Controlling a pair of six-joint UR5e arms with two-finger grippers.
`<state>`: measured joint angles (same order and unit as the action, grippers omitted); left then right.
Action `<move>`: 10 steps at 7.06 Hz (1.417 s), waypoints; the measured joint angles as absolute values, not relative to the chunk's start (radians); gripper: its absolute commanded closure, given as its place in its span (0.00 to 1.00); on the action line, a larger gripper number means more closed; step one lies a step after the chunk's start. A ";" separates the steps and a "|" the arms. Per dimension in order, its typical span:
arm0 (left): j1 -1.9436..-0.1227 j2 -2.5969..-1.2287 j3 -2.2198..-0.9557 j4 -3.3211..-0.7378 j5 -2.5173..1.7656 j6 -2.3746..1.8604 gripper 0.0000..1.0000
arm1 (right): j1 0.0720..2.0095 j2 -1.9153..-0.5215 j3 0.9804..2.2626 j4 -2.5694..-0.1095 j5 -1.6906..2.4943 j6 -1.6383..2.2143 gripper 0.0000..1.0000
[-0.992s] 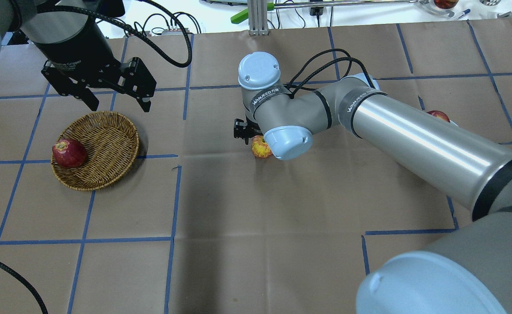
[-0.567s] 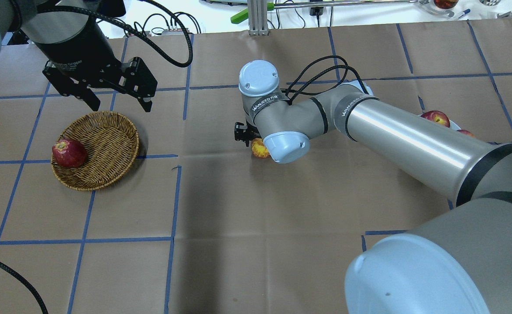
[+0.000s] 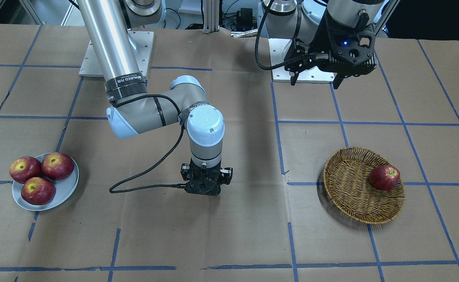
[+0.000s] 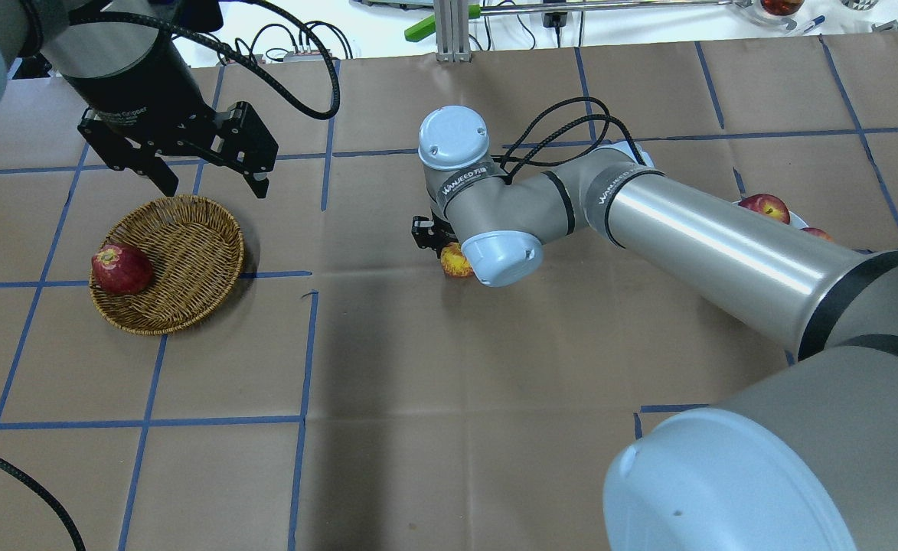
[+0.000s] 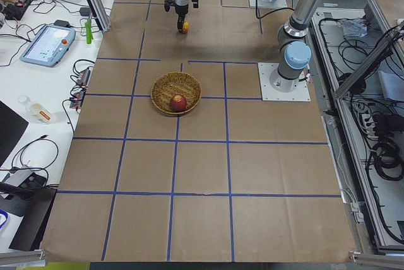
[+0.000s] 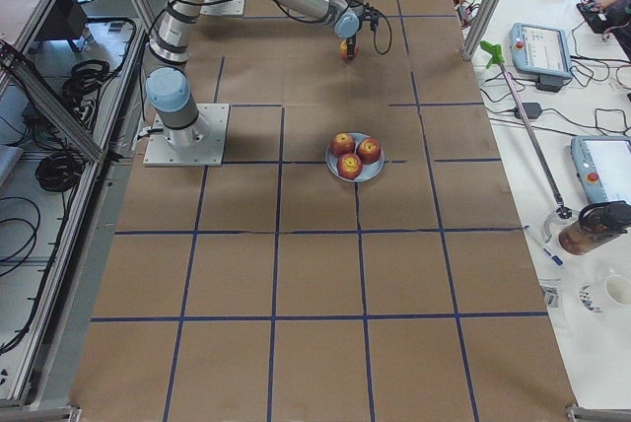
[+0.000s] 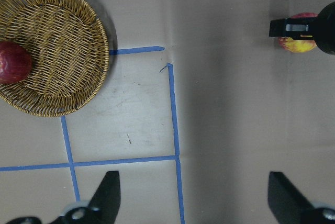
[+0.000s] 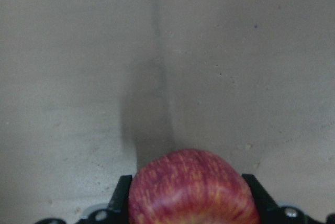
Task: Transfer apple from basket to plate
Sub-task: 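Lift the apple with the right gripper and carry it over the white plate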
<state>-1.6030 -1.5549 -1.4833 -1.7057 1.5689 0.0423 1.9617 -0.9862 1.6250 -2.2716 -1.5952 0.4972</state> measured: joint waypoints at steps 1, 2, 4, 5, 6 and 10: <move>-1.603 -1.555 -1.483 -1.706 1.569 0.042 0.01 | 1.960 -0.994 1.622 -2.266 -1.595 0.495 0.33; -1.603 -1.555 -1.483 -1.706 1.569 0.043 0.01 | 1.956 -1.011 1.620 -2.254 -1.594 0.493 0.33; -1.603 -1.555 -1.483 -1.706 1.570 0.043 0.01 | 1.930 -1.103 1.619 -2.162 -1.593 0.443 0.33; -1.603 -1.554 -1.483 -1.706 1.571 0.043 0.01 | 1.896 -1.166 1.624 -2.094 -1.596 0.382 0.33; -1.603 -1.554 -1.483 -1.706 1.572 0.044 0.01 | 1.830 -1.239 1.628 -2.005 -1.597 0.292 0.33; -1.603 -1.551 -1.483 -1.706 1.575 0.044 0.01 | 1.390 -1.411 1.638 -1.792 -1.598 -0.320 0.33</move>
<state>-1.6031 -1.5512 -1.4828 -1.7058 1.5753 0.0445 1.3899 -1.4108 1.6385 -1.7920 -1.5976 -0.3203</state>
